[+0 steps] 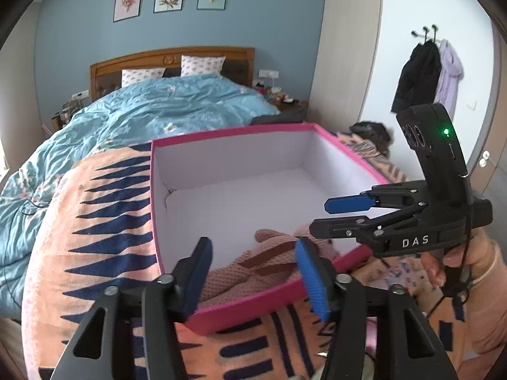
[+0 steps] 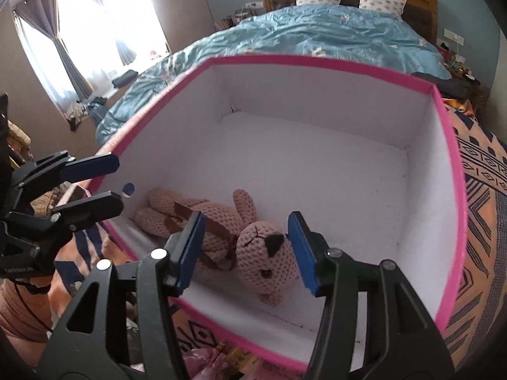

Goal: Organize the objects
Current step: 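Lower the bunny into the pink box and open the right gripper, then move the right gripper back to the toy pile and grasp the brown-white plush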

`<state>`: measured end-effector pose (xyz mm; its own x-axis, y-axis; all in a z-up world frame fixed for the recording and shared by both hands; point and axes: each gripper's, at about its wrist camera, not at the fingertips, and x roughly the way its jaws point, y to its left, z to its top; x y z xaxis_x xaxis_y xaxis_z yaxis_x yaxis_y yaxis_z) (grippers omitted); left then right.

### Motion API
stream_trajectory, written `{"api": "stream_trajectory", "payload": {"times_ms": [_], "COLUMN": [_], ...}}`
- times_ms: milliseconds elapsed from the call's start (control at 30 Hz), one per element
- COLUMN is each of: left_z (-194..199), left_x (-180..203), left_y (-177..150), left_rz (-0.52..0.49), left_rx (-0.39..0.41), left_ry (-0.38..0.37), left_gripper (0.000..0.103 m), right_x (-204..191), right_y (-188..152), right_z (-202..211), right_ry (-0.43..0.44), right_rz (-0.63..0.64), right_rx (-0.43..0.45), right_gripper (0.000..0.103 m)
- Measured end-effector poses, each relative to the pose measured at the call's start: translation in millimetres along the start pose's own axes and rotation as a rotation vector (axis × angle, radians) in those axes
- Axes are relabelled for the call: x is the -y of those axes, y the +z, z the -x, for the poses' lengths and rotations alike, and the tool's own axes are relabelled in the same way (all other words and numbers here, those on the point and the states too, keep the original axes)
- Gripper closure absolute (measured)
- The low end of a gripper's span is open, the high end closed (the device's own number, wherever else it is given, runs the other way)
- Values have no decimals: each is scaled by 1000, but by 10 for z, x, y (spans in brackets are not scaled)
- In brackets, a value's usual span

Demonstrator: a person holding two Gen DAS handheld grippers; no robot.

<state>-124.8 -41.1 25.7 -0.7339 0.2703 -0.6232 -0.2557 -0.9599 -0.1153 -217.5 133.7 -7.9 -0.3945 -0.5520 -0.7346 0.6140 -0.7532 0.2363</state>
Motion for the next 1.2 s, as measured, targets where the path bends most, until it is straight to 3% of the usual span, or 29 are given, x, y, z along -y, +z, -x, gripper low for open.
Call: {"api": "stream_trajectory", "payload": {"times_ms": [133,300,600,800,1200], "left_z": [298,549,619,590,463], "left_x": [50,145,216,266,149], "left_y": [-69,-206,-647,-938,-1284], "left_rz": [-2,-19,7,6,81], "left_rx": [63,94,26,-34,-120], "left_ry": [-46,-76,-107,-59,-51], "left_gripper": [31,30,30,30,30], "right_x": [-121,-382,-597,-582,-770], "right_y": [-61,-314,-759,-962,-1122], "right_z": [284,615,480,335,483], "right_ry": [37,101,141,157,191], "right_rz": [18,90,157,161,251], "right_rx": [62,106,4,-78,-109], "right_gripper": [47,47,47,47,47]}}
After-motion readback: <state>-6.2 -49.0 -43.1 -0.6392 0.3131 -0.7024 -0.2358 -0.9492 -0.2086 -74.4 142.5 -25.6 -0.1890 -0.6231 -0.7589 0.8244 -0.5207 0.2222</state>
